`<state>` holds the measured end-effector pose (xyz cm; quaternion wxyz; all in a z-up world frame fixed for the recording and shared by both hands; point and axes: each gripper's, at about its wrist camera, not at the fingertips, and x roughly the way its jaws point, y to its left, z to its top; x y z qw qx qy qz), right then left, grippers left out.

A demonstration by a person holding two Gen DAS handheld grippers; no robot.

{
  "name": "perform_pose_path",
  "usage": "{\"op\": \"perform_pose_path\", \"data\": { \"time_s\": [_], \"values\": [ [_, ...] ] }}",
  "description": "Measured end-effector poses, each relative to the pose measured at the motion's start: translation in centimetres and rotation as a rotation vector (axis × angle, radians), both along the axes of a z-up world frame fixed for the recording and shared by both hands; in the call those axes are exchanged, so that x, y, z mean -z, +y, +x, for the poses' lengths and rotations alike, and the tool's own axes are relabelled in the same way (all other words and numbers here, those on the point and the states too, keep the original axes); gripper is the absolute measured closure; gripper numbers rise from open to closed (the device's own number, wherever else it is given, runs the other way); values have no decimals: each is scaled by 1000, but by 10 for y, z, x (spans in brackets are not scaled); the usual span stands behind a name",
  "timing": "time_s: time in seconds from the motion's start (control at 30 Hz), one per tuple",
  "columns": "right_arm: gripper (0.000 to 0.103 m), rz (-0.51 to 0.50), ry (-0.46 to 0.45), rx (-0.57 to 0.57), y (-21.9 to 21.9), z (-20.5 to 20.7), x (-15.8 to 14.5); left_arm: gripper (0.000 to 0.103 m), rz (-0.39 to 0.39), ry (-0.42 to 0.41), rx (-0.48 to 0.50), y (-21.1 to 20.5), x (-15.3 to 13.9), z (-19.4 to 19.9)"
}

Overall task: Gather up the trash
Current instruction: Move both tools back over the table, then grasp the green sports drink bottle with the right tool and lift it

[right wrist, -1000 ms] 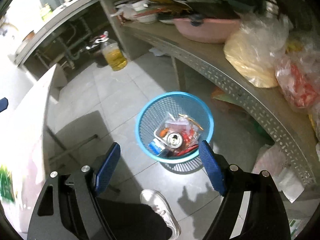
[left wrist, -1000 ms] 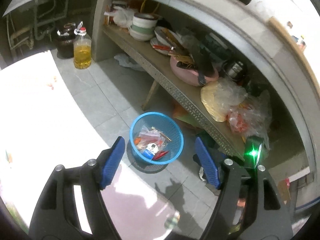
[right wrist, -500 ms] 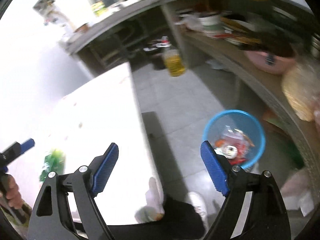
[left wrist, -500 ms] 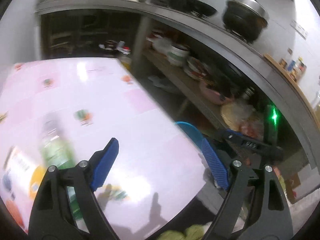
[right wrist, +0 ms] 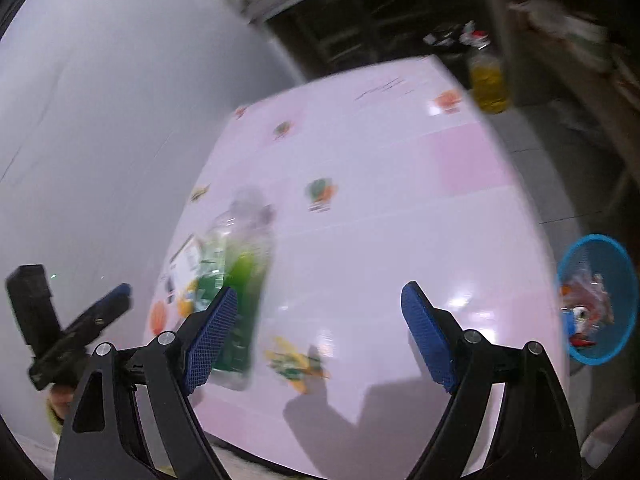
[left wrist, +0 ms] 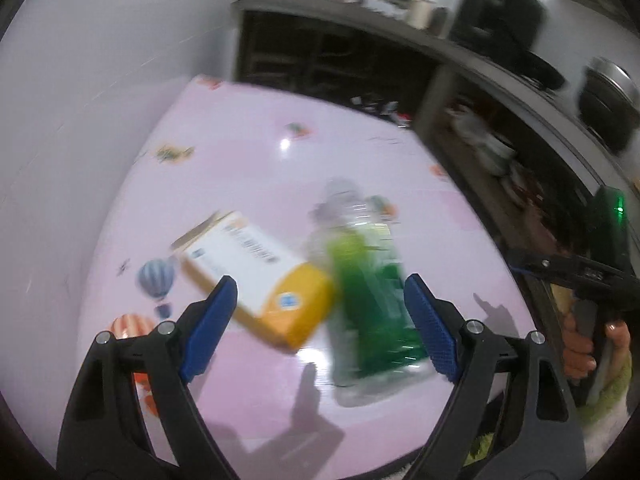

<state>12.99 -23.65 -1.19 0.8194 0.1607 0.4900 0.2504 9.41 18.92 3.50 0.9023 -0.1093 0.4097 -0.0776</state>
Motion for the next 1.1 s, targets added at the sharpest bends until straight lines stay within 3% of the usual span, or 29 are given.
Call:
{"op": "perform_pose_path", "data": {
  "time_s": [0.23, 0.4, 0.57, 0.7, 0.77, 0.87, 1.1],
  "values": [
    [21, 15, 119, -114, 75, 37, 15, 22, -139, 174, -177, 53, 44, 34],
    [21, -37, 158, -158, 115, 53, 24, 22, -136, 192, -255, 61, 57, 54],
    [21, -98, 181, -207, 137, 54, 36, 22, -156, 213, -267, 65, 65, 59],
    [21, -124, 186, -226, 145, 54, 42, 22, -157, 217, -265, 64, 64, 61],
    [33, -112, 184, -224, 140, 52, 43, 22, -149, 220, -264, 61, 64, 64],
    [40, -90, 182, -217, 129, 50, 41, 22, -130, 242, -263, 56, 66, 72],
    [44, -182, 108, -159, 88, 30, 34, 21, -31, 267, -278, 35, 73, 96]
  ]
}}
